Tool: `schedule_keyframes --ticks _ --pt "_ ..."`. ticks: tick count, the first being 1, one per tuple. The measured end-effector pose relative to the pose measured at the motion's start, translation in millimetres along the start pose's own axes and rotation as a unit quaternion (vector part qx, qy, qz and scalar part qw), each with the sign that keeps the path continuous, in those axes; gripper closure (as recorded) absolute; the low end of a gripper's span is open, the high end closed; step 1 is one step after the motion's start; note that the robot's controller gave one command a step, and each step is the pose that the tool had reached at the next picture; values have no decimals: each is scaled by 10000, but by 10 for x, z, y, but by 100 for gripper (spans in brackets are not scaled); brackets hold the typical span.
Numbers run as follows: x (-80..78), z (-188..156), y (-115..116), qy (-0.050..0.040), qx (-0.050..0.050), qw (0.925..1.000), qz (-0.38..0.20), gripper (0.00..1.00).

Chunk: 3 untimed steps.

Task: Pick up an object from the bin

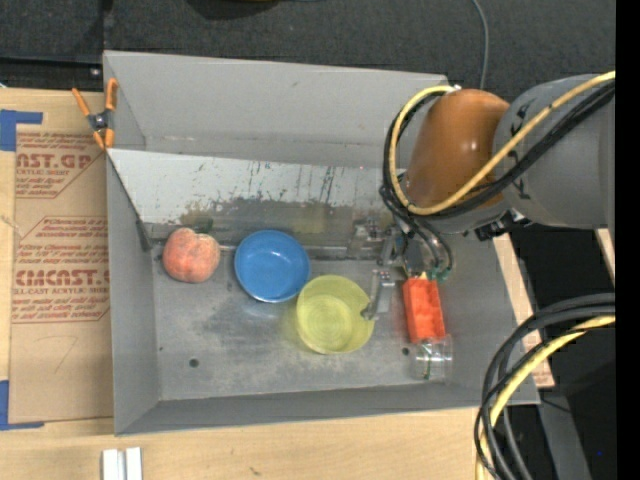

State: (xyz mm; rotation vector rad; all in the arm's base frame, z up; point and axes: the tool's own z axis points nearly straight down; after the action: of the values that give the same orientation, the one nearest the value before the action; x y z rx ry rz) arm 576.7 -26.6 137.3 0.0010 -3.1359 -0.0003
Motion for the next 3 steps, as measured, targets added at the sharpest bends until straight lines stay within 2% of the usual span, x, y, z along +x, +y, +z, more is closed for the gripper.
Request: schedule_keyframes --ticks 1,2,3 --pt "-17 -50 0 -38 3 10000 -2 0" --pt "294 679 335 0 -7 9996 289 0" --pt "98 -40 540 -82 2 9986 -516 0"
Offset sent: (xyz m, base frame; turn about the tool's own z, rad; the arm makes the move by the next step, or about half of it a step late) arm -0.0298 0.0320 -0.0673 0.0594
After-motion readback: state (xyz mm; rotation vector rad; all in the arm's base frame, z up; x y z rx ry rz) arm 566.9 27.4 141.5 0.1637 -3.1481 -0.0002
